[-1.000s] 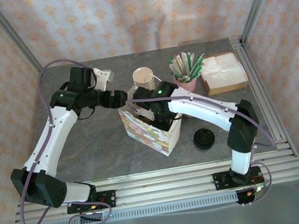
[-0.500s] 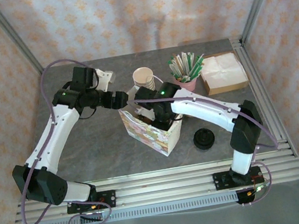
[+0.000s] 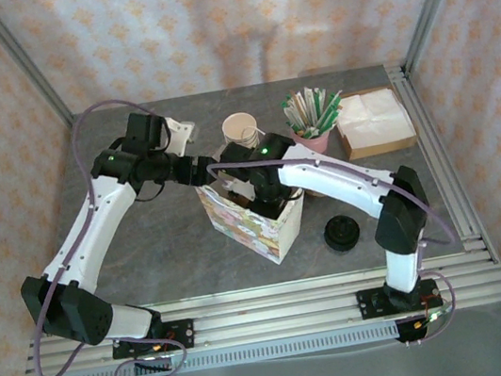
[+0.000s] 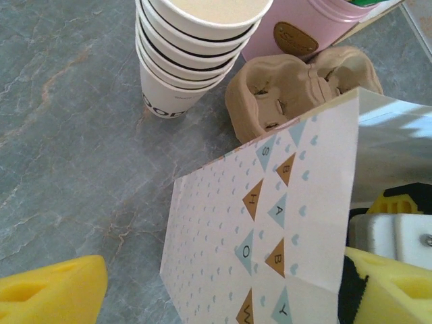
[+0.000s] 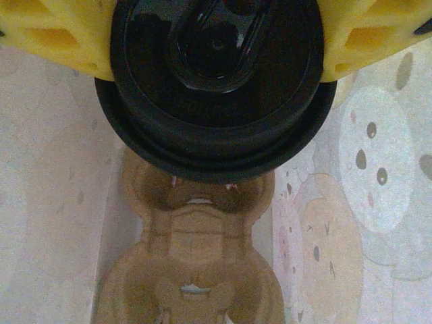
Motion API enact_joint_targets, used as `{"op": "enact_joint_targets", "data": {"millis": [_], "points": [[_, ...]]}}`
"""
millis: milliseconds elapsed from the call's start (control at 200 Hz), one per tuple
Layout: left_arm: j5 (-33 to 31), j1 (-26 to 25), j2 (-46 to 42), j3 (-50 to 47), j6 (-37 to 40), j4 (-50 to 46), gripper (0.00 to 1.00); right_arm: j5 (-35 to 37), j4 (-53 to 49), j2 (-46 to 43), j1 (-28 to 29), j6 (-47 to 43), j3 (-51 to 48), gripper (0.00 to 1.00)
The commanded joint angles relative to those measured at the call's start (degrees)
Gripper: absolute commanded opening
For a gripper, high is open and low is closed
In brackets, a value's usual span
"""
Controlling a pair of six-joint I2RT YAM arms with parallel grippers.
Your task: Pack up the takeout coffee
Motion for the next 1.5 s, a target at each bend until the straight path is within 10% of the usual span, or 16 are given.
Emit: {"op": "enact_joint_targets", "data": {"millis": [0, 881, 1496], "points": [[-0.8, -0.5, 0.4, 0.5, 1.4, -1.5, 0.86, -0.6, -3.7, 1.5, 0.0, 1.2, 2.5, 0.37], [-1.0, -0.5, -0.3, 1.4, 0.8, -1.1, 0.84, 1.3, 4.2, -3.9, 0.0, 2.5, 0.3, 0.33], [-3.0, 6.0, -6.4, 4.0, -14.8, 7.8, 0.87, 2.3, 12.5, -4.8, 0.1, 2.9, 0.2, 0.33]]}}
